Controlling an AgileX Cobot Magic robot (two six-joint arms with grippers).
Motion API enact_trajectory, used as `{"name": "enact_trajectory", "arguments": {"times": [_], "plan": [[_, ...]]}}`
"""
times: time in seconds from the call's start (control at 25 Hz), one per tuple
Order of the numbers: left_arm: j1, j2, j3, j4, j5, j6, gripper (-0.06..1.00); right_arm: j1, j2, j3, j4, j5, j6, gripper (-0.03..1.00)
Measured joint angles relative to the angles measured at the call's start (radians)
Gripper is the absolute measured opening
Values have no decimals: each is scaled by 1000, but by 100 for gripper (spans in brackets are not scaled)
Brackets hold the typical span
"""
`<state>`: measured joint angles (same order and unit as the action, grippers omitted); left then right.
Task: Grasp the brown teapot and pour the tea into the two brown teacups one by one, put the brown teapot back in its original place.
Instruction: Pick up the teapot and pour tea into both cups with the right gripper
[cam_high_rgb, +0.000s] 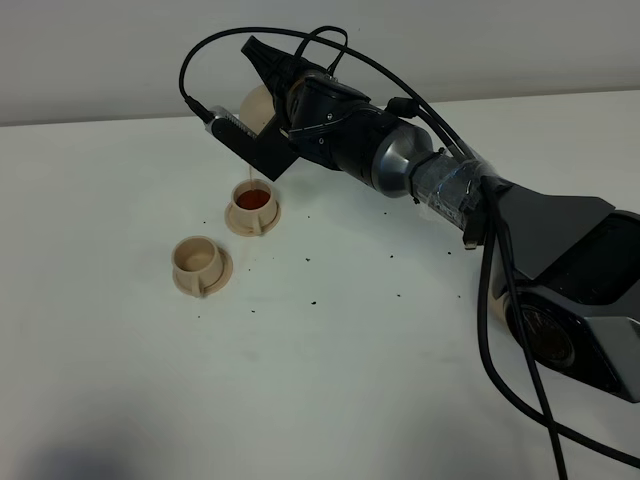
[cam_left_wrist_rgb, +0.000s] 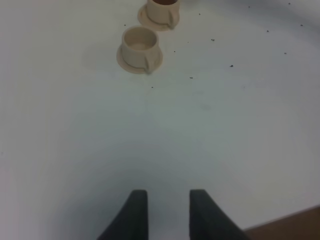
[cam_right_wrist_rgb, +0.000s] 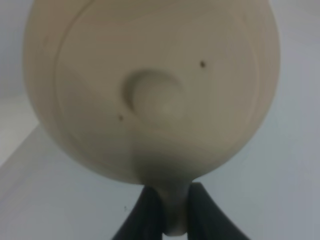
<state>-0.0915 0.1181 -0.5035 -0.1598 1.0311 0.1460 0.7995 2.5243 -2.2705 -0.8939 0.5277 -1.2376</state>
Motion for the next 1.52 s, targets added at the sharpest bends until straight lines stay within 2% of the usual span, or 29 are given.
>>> {"name": "enact_trajectory", "arguments": {"times": [0.76,1.16,1.52], "plan": [[0,0,0,0,0,0,23,0,0,0,8,6,7,11],[0,0,0,0,0,0,23,0,0,0,91,27,41,11],[0,0,0,0,0,0,23,0,0,0,174,108,70,11]]}}
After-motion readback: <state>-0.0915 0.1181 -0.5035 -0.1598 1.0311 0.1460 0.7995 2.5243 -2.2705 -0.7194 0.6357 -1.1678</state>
